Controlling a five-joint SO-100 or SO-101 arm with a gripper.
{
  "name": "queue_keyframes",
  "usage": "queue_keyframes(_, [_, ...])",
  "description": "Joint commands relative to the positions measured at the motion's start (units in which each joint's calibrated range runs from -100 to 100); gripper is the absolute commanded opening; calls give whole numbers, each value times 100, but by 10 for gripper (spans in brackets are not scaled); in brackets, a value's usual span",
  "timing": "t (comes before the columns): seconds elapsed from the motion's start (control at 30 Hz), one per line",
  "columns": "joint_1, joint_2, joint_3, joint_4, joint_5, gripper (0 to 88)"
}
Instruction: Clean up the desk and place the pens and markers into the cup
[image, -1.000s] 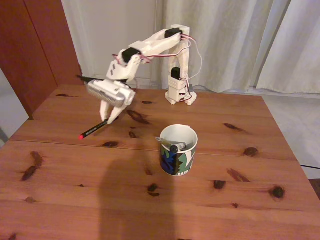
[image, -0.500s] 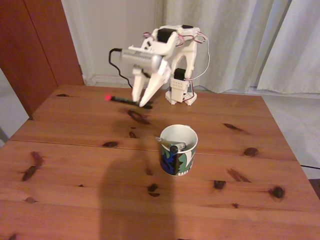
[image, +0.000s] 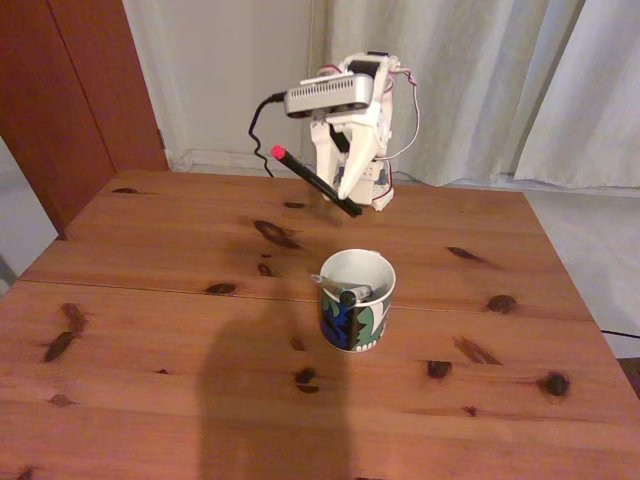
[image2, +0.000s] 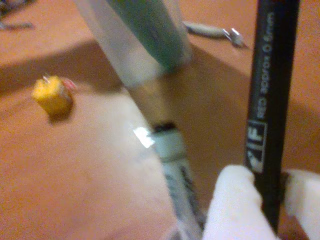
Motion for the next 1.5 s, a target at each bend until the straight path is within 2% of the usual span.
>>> queue_keyframes(0.0, [-165, -224, 444, -1135, -34, 8])
queue_keyframes(0.53, [-254, -83, 2094, -2313, 18, 8])
queue_keyframes(0.83, [-77, 305, 2203, -2778, 24, 8])
queue_keyframes(1.0, [-69, 322, 2284, -2769, 364, 12])
queue_keyframes(1.13, [-69, 322, 2284, -2743, 443, 13])
queue_keyframes(1.33, [-69, 322, 2284, -2718, 621, 101])
queue_keyframes(1.47, [-69, 322, 2284, -2718, 626, 111])
